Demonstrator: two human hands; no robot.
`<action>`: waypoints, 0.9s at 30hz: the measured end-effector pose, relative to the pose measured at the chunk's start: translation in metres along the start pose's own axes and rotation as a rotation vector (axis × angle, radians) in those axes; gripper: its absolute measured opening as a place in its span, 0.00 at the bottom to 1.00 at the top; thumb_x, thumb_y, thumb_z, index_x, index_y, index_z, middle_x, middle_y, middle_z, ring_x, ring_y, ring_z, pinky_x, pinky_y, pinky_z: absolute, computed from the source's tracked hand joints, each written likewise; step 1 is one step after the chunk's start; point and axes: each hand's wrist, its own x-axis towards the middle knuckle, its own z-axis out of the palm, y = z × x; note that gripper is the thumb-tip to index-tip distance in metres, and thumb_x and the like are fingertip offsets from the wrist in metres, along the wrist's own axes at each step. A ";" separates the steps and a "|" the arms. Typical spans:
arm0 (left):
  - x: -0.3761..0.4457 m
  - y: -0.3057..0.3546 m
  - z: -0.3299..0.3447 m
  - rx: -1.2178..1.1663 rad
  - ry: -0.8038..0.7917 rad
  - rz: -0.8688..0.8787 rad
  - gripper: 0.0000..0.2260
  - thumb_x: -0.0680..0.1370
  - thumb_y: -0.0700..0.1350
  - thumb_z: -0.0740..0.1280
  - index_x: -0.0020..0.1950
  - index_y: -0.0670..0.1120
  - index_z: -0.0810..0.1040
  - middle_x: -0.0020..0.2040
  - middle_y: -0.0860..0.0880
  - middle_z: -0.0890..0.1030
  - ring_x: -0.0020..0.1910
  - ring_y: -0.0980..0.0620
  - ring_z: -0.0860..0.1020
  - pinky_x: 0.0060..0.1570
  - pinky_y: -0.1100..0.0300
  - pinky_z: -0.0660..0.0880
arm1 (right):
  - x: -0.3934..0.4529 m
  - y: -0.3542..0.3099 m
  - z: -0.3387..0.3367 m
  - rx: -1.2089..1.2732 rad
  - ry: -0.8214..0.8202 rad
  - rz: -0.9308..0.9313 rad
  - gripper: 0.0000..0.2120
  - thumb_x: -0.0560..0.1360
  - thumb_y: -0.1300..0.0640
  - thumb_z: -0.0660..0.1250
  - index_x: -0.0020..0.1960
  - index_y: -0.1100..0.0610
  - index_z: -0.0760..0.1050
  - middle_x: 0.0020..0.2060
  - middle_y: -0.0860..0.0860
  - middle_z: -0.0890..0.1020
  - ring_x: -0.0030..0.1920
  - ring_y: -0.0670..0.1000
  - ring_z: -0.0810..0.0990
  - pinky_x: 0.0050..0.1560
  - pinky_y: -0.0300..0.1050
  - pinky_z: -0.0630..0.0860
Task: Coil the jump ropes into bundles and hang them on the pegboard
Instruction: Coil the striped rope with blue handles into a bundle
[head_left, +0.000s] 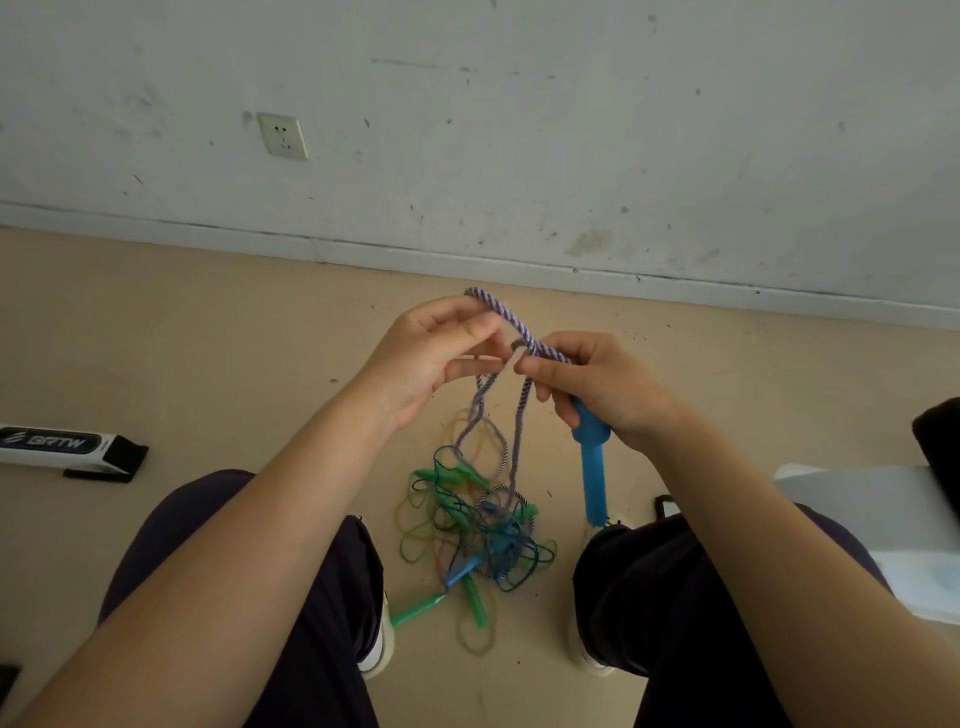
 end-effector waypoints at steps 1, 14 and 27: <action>0.001 -0.002 -0.002 0.122 -0.019 -0.030 0.08 0.77 0.41 0.72 0.55 0.44 0.82 0.48 0.44 0.85 0.50 0.45 0.84 0.50 0.55 0.82 | 0.000 -0.001 0.000 0.049 0.004 -0.022 0.06 0.77 0.57 0.69 0.42 0.57 0.79 0.32 0.53 0.79 0.22 0.49 0.69 0.27 0.42 0.67; 0.001 -0.014 -0.003 0.543 -0.190 -0.193 0.08 0.80 0.46 0.68 0.54 0.43 0.84 0.45 0.48 0.87 0.48 0.47 0.85 0.48 0.56 0.83 | -0.001 -0.006 -0.011 0.380 0.092 -0.082 0.11 0.73 0.53 0.68 0.52 0.58 0.80 0.35 0.51 0.80 0.21 0.47 0.67 0.27 0.40 0.66; -0.001 -0.006 0.002 -0.103 -0.099 0.019 0.12 0.77 0.46 0.67 0.56 0.41 0.83 0.43 0.46 0.83 0.47 0.49 0.82 0.46 0.59 0.80 | -0.003 0.001 0.000 -0.242 -0.099 0.105 0.08 0.73 0.51 0.75 0.46 0.55 0.83 0.27 0.55 0.76 0.25 0.50 0.71 0.31 0.43 0.71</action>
